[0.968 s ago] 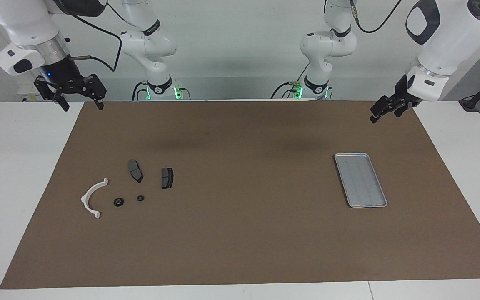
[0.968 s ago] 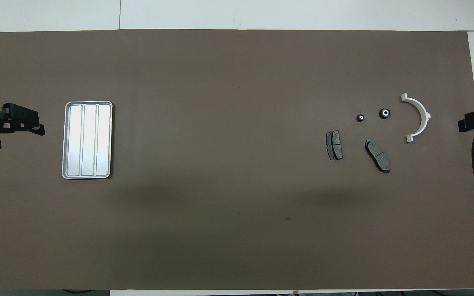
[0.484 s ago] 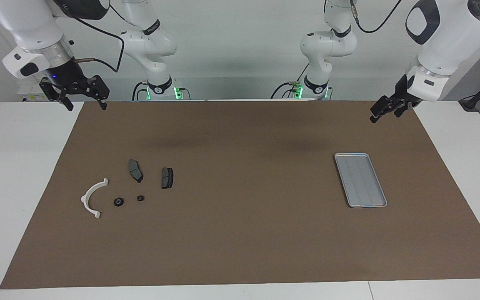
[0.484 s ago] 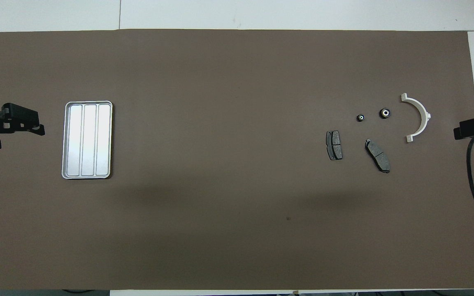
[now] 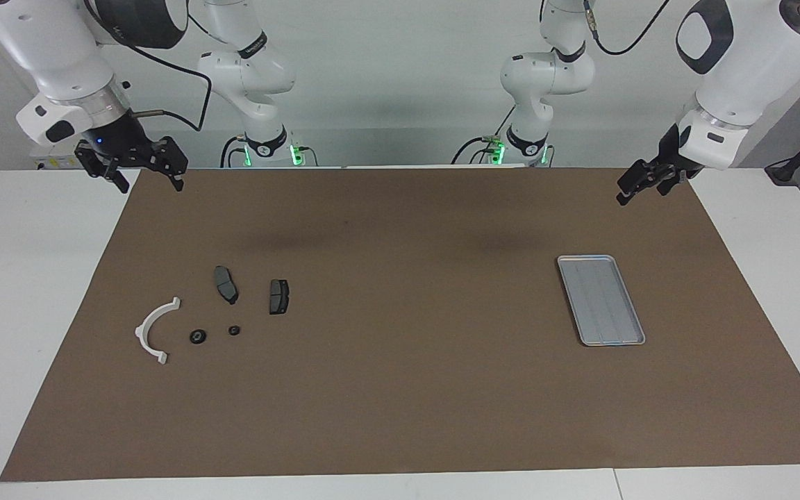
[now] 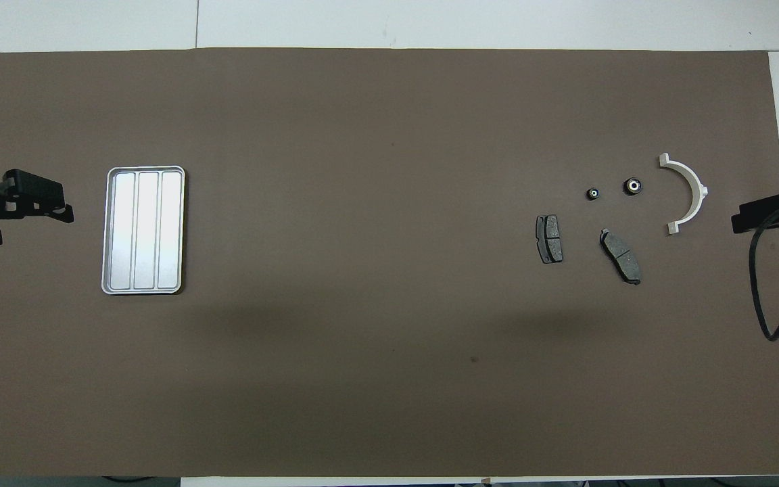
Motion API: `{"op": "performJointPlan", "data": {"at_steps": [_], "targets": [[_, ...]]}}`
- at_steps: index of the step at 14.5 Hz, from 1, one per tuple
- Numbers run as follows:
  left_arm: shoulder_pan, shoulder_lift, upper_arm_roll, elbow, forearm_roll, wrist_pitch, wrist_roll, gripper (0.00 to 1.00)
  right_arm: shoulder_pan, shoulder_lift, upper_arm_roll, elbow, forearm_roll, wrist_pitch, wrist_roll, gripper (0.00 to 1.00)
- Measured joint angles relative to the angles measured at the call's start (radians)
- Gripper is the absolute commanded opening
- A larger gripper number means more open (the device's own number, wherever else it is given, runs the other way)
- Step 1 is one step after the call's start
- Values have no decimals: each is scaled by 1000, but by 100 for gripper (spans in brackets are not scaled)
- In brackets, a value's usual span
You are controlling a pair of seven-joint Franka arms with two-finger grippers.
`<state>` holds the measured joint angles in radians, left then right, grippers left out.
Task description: Place bearing gear from tray to pile
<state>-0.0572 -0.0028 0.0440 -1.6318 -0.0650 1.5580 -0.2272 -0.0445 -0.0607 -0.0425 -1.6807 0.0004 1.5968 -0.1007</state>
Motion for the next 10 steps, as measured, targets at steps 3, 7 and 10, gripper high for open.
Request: {"op": "performJointPlan", "data": {"at_steps": [3,7,10], "targets": [[0,0,0,0,0,0,0,100,0,0,0,-32,0,41,0,100],[0,0,0,0,0,0,0,100,0,0,-4,-38,0,67,1,100],[0,0,0,0,0,0,0,100,0,0,-10,-40,0,75,1,100]]}}
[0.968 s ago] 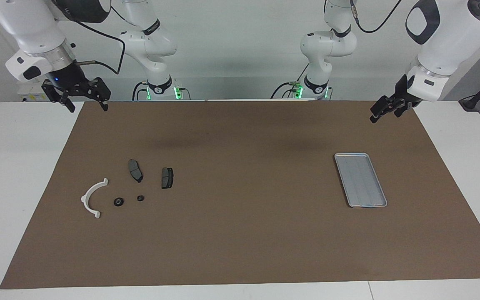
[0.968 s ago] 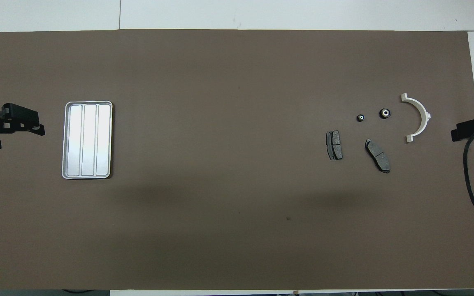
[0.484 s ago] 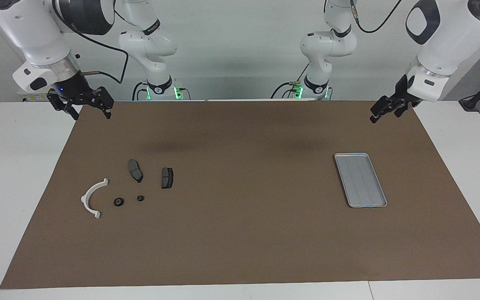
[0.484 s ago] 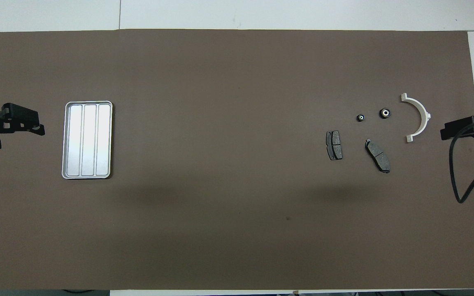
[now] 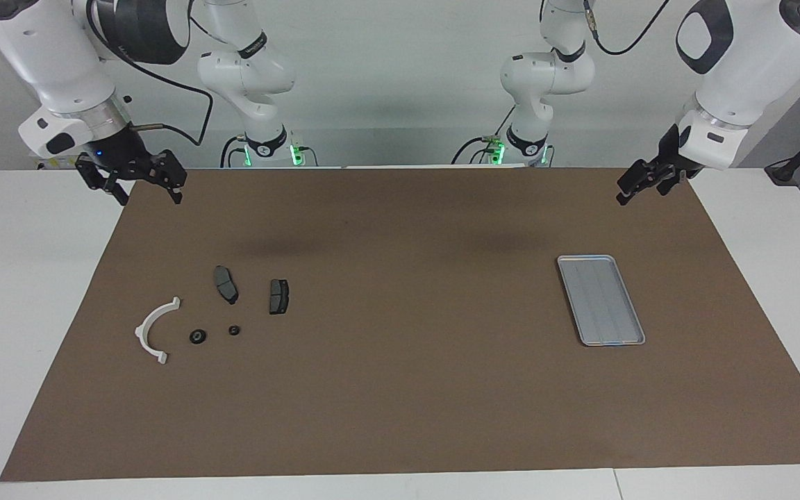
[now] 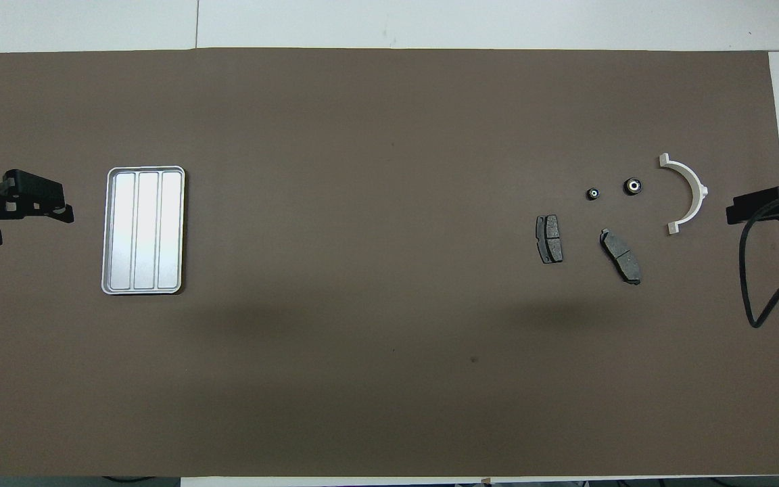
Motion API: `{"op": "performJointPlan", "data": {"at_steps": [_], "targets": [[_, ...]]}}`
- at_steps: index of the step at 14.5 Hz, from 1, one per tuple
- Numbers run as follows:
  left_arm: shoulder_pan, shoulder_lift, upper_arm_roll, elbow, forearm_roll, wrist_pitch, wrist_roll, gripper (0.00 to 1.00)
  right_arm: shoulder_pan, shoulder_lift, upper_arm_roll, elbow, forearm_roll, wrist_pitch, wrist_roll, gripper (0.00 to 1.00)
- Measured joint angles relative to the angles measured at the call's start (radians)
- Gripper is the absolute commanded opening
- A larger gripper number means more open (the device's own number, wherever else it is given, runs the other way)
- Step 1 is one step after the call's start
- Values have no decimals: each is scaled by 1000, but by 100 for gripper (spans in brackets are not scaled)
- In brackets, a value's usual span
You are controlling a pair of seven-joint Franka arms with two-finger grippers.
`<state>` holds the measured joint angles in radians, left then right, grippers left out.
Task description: Place bearing gear from tray to pile
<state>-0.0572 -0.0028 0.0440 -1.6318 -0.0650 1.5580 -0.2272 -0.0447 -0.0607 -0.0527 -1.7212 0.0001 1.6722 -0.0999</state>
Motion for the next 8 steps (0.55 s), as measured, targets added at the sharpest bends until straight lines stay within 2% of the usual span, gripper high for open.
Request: {"op": "performJointPlan", "data": {"at_steps": [8], "targets": [[0,0,0,0,0,0,0,100,0,-2,-2,-23,0,12,16,100]]}}
